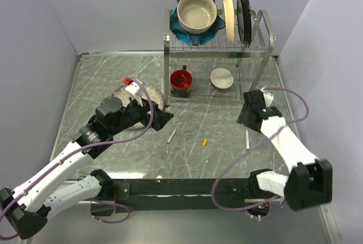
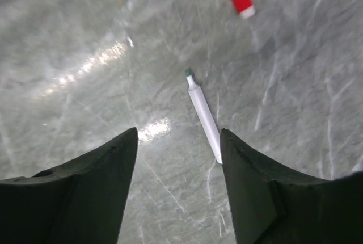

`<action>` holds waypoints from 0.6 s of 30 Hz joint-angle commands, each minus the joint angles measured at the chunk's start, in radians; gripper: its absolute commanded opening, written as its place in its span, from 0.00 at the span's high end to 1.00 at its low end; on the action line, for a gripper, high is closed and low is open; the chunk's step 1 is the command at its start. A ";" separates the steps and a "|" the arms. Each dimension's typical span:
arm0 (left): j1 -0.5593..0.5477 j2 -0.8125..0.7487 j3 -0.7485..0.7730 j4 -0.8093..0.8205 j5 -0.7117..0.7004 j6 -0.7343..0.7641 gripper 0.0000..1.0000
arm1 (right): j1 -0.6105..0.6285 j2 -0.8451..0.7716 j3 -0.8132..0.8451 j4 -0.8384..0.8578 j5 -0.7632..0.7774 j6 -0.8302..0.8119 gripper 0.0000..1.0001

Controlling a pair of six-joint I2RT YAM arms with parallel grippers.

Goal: Insert the pens into the pen caps

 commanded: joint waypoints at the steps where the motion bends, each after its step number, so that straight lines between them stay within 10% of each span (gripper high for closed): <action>1: 0.000 0.021 0.011 0.042 0.037 0.003 0.01 | -0.024 0.112 0.025 0.036 -0.078 -0.024 0.41; 18: -0.002 0.018 -0.004 0.064 0.058 0.003 0.01 | -0.087 0.360 0.033 0.083 -0.182 -0.065 0.68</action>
